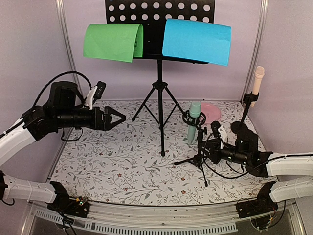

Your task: Pack up the instrument practice props

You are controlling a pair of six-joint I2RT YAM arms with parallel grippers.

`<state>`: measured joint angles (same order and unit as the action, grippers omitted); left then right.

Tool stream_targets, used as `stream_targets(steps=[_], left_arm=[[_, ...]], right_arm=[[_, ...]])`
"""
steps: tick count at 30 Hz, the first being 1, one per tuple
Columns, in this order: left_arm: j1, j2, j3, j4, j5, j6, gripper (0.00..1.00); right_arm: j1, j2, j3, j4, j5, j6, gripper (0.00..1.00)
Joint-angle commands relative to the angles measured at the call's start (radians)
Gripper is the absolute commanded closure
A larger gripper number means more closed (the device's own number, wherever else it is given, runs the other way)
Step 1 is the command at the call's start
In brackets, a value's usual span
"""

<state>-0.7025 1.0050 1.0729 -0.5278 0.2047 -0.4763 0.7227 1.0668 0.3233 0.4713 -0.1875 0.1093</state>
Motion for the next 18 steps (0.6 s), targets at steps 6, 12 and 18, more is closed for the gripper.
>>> stream_targets(steps=[6,12,18], left_arm=[[-0.236,0.191,0.124,0.048,-0.055,-0.015,0.01],[-0.319,0.288,0.224,0.102,-0.112,-0.002,0.02],[-0.386,0.301,0.230,0.203,-0.147,0.100,0.01]], right_arm=[[0.054,-0.041,0.140,-0.047,0.026,-0.009,1.00],[0.109,-0.011,0.201,-0.094,-0.067,-0.050,1.00],[0.130,0.013,0.267,-0.137,-0.242,-0.050,1.00]])
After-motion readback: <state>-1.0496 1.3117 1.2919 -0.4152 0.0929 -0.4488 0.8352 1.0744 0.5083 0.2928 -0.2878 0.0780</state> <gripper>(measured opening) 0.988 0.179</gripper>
